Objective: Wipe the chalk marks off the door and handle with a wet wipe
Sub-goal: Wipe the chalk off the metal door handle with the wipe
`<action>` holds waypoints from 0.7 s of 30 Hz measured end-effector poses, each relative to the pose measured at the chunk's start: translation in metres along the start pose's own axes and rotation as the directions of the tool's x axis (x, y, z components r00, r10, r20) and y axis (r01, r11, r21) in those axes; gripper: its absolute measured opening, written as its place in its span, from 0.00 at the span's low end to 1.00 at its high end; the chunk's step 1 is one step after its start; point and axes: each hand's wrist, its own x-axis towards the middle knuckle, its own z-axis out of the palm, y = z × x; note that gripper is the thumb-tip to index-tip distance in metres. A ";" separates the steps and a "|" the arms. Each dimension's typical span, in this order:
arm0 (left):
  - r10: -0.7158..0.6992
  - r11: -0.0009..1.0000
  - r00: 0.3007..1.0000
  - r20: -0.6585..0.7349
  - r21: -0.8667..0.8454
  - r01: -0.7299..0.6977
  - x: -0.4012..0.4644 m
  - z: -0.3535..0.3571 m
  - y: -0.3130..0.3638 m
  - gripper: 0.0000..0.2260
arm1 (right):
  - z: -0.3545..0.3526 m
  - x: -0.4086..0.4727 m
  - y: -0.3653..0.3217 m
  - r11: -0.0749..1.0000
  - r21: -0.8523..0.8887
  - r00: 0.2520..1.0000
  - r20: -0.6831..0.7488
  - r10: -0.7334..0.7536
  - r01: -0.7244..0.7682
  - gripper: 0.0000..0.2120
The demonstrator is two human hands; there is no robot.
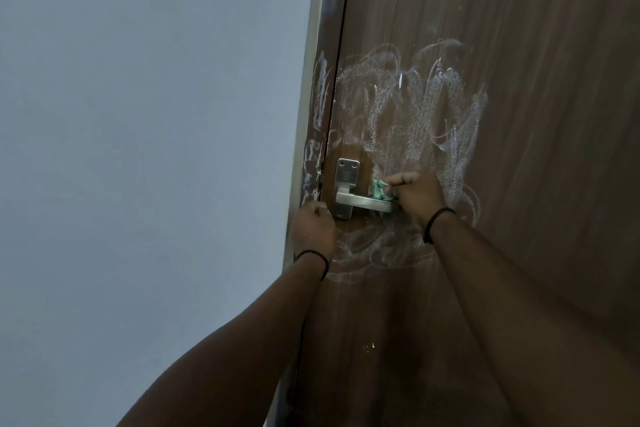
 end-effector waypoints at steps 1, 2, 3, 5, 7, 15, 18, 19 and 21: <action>-0.029 0.999 0.999 0.027 -0.017 0.029 -0.001 -0.001 -0.003 0.11 | 0.001 -0.006 0.009 0.990 0.124 0.998 -0.004 0.062 -0.061 0.09; -0.057 0.997 0.997 0.060 -0.044 0.059 -0.002 -0.001 -0.007 0.10 | 0.003 -0.013 0.016 0.943 0.302 0.990 0.024 0.141 -0.142 0.08; -0.081 0.993 0.992 0.093 -0.073 0.088 -0.003 0.000 -0.010 0.10 | 0.005 -0.020 0.022 0.840 0.495 0.974 0.076 0.212 -0.221 0.07; -0.131 0.980 0.979 0.153 -0.132 0.152 -0.007 0.002 -0.013 0.08 | 0.011 -0.032 0.033 0.561 0.767 0.940 0.160 0.300 -0.310 0.09; -0.169 0.958 0.965 0.201 -0.197 0.209 -0.010 0.004 -0.014 0.07 | 0.022 -0.044 0.045 0.424 0.843 0.917 0.180 0.357 -0.331 0.13; -0.124 0.972 0.983 0.137 -0.183 0.148 -0.001 0.009 -0.027 0.06 | 0.085 -0.073 0.042 0.690 0.650 0.940 0.129 0.314 -0.320 0.04; -0.040 0.995 0.994 -0.106 -0.098 0.029 0.011 0.004 -0.022 0.06 | 0.086 -0.072 0.038 0.711 0.629 0.949 0.231 0.214 -0.313 0.05; 0.028 0.997 0.983 -0.182 -0.061 -0.040 0.015 0.004 -0.016 0.06 | 0.086 -0.071 0.039 0.717 0.631 0.954 0.228 0.194 -0.297 0.06; 0.184 0.981 0.950 -0.251 -0.007 -0.192 0.024 0.008 0.002 0.07 | 0.084 -0.068 0.044 0.709 0.646 0.959 0.198 0.202 -0.283 0.06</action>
